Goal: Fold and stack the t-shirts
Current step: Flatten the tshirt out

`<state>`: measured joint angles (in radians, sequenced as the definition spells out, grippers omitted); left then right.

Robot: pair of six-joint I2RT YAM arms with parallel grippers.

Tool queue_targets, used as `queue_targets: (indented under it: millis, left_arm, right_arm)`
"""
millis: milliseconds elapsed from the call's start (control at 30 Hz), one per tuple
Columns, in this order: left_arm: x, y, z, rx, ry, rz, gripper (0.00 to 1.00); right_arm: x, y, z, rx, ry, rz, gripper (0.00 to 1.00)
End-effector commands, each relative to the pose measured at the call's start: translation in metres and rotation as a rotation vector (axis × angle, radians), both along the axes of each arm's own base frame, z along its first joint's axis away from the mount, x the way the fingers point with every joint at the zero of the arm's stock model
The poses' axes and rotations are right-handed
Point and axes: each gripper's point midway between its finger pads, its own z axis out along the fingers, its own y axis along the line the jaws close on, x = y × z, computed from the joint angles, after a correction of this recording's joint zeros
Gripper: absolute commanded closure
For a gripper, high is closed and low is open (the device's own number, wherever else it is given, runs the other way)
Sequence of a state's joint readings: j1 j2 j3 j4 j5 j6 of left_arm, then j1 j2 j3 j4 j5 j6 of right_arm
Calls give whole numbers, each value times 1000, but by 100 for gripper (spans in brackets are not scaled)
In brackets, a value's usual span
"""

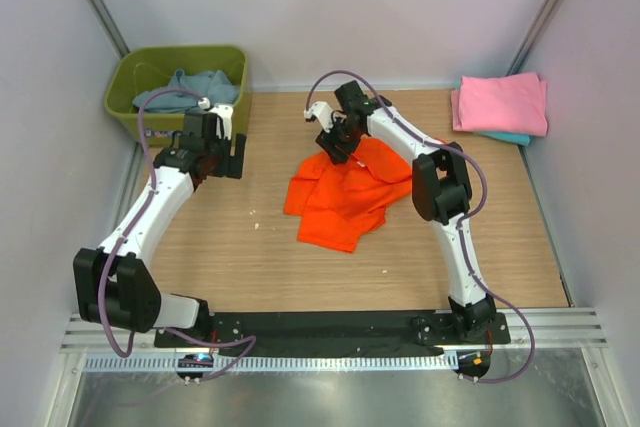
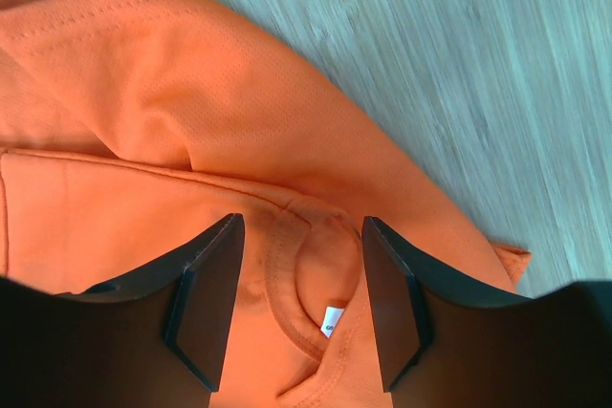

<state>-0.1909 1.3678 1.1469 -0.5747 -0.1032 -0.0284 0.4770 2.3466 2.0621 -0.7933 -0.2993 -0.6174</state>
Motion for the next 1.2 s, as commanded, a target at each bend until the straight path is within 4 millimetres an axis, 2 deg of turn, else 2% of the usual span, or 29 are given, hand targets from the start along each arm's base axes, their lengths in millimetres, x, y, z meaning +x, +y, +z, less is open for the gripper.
queue_targets:
  millis: [0, 200, 400, 467, 500, 600, 667, 733, 767, 800, 833, 867, 900, 933, 967, 1000, 1067, 1133, 1167]
  left_arm:
    - [8, -3, 11, -39, -33, 11, 19]
    - [10, -5, 13, -44, -33, 8, 19]
    - [9, -4, 14, -43, -31, 5, 19]
    - [8, -4, 13, -46, -27, 5, 19]
    - [8, -5, 12, -47, -25, 3, 19]
    - [8, -6, 12, -48, -24, 1, 19]
    - [7, -7, 12, -52, -23, -6, 19]
    - [0, -24, 1, -111, 24, -86, 19]
    - [-6, -32, -3, -147, 50, -126, 19]
    - [-13, -45, -9, -195, 86, -189, 19]
    - [-31, -70, -16, -310, 180, -296, 19]
    - [-43, -86, -18, -382, 241, -363, 21]
    - [-49, -98, -14, -437, 284, -411, 21]
    - [-64, -106, -31, -470, 405, -455, 21]
    - [-71, -118, -29, -541, 452, -494, 21]
    - [-70, -122, -29, -563, 473, -498, 20]
    - [-64, -130, -44, -587, 524, -493, 17]
    - [-50, -136, -48, -584, 503, -509, 16]
    - [-45, -138, -60, -590, 538, -496, 16]
  right_arm:
    - [7, 14, 27, 58, -43, 2, 42]
    - [2, 12, 6, 51, 20, -10, 44]
    - [1, 13, -1, 52, 36, -15, 49]
    - [1, 13, -1, 52, 38, -11, 57]
    - [0, 12, -1, 50, 42, -10, 68]
    - [1, 10, 4, 41, 26, -16, 87]
    - [2, 6, 17, 30, -4, -9, 90]
    - [4, 0, 31, 5, -37, -15, 92]
    - [4, -2, 49, 11, -67, -13, 93]
    - [2, -5, 59, 10, -72, -13, 93]
    - [3, -5, 73, 16, -98, -14, 93]
    - [2, -8, 93, 28, -129, -19, 93]
    - [0, -9, 105, 34, -145, -20, 93]
    - [-2, -12, 113, 34, -151, -27, 93]
    - [-6, -13, 121, 40, -158, -33, 93]
    - [-9, -15, 135, 52, -173, -36, 93]
    - [-15, -18, 141, 60, -169, -48, 93]
    - [-23, -19, 144, 72, -161, -59, 93]
    - [-25, -21, 143, 70, -153, -61, 93]
